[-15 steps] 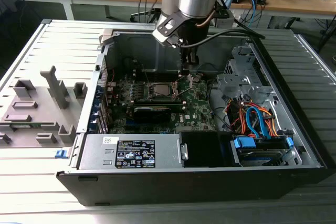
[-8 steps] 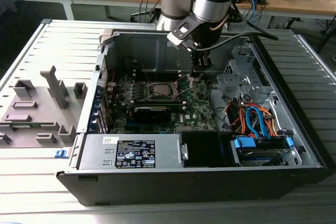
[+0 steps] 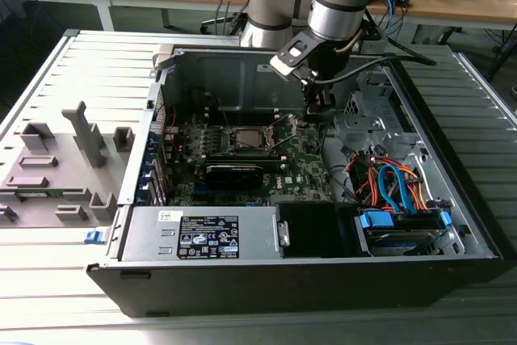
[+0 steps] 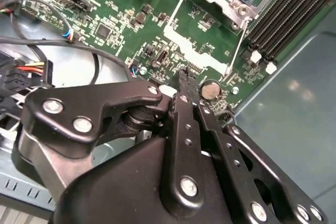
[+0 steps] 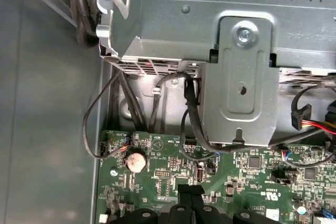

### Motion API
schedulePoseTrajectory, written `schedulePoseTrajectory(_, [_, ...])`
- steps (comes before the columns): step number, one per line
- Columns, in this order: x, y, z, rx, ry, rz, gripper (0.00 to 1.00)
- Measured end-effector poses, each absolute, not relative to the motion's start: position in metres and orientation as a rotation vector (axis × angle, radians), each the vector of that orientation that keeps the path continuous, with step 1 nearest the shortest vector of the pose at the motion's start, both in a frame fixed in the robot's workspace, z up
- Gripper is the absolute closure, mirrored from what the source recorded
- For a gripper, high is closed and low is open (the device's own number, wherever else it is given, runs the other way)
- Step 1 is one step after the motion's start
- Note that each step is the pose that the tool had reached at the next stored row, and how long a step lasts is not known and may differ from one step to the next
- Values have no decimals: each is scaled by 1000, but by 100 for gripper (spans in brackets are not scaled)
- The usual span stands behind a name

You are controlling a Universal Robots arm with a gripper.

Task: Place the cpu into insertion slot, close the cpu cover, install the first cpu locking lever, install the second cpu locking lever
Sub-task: 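Close the cpu cover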

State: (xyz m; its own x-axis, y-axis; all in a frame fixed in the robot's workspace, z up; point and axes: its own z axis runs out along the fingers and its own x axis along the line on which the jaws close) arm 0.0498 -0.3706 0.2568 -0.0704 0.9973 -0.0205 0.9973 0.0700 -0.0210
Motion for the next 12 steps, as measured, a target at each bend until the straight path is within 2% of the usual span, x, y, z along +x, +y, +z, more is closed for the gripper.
schedulePoseTrajectory(12, [45, -370, 246, 2144, 2301, -39, 89])
